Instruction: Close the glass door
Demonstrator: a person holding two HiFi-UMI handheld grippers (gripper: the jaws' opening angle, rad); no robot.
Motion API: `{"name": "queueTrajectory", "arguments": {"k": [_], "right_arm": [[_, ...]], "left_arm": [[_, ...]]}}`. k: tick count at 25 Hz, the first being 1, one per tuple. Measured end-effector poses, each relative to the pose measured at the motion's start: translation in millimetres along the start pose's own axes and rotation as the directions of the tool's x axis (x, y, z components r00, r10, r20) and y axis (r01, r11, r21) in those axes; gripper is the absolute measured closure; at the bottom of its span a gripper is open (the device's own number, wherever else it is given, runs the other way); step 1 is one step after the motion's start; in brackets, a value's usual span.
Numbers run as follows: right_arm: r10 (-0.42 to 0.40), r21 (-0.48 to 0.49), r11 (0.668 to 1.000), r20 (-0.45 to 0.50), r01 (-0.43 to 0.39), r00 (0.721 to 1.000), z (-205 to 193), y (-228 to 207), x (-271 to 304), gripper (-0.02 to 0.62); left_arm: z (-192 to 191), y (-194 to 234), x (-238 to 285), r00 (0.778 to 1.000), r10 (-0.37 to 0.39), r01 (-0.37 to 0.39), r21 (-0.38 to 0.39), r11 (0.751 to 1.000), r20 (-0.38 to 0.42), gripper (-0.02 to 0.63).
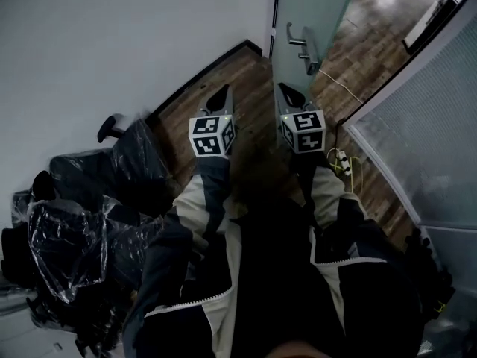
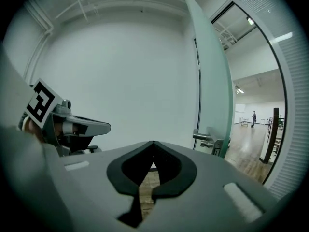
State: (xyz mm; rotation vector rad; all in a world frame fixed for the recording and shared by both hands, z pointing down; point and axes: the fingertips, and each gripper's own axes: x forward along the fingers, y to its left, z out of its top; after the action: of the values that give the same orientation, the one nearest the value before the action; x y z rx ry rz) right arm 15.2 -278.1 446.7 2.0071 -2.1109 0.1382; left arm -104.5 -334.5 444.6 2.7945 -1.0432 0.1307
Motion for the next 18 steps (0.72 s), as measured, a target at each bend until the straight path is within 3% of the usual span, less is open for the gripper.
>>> {"name": "queueTrajectory", "arguments": {"k": [2,13,18], "right_arm": [[-0.035,0.014,0.999,-0.013,0.035,0.999,-3,-10,8,0.591],[-0.121,0.039,0.992,-0.017,0.122,0.992,1,-68,48,0.591],[-0.178,0.061,0.982,-0.022,0.179,0.984,2,-84,61,0.591]], "left_arm": [[-1,3,14,0.999,-0.039,0.039,-0.023,0.999,-0.008,0.601],[9,-18,122,0.983,-0.176,0.178,0.036,0.983,-0.05,0.601],[15,-30,165,0.959,-0.274,0.278,0.063,0.958,-0.071,0.601]]}}
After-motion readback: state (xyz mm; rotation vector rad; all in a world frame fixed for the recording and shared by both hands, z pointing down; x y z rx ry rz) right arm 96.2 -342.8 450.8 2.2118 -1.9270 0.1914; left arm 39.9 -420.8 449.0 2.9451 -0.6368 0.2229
